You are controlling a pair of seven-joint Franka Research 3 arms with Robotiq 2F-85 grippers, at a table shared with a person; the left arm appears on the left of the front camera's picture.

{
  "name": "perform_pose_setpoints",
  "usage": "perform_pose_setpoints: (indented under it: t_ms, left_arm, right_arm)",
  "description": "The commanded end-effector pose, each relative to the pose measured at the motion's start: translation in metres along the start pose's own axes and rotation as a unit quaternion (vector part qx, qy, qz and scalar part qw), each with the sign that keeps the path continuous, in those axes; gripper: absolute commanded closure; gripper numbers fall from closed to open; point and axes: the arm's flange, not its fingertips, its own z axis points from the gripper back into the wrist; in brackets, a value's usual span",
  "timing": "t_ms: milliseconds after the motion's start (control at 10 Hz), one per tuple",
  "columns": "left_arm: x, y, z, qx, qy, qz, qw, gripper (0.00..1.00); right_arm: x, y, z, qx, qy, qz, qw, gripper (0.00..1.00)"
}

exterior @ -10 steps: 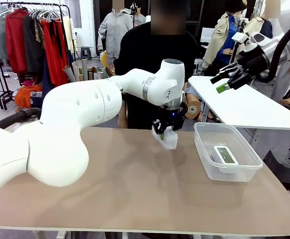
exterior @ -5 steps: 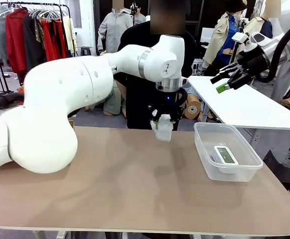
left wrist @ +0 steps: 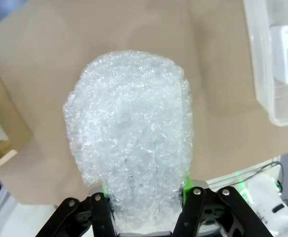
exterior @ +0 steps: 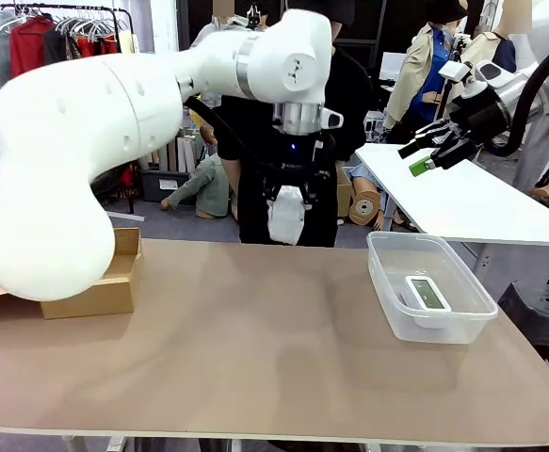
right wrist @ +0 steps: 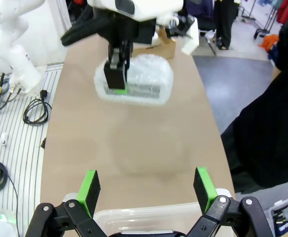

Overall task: Separate and place wrapped and unwrapped clocks.
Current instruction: Pick up the Digital clock indicated by the person.

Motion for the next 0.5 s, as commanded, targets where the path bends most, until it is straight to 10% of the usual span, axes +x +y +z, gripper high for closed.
perform_pose_setpoints:
  t_ms: [0, 400]
  left_arm:
    - [-0.011, 0.012, 0.024, -0.019, -0.009, -0.017, 1.000, 1.00]
    - [-0.009, 0.028, 0.065, -0.003, -0.030, -0.014, 0.999, 1.00]
  right_arm:
    - [0.001, 0.001, 0.001, -0.001, 0.003, 0.003, 1.000, 0.00]
    - [0.001, 0.001, 0.001, -0.001, 0.003, 0.003, 1.000, 0.00]
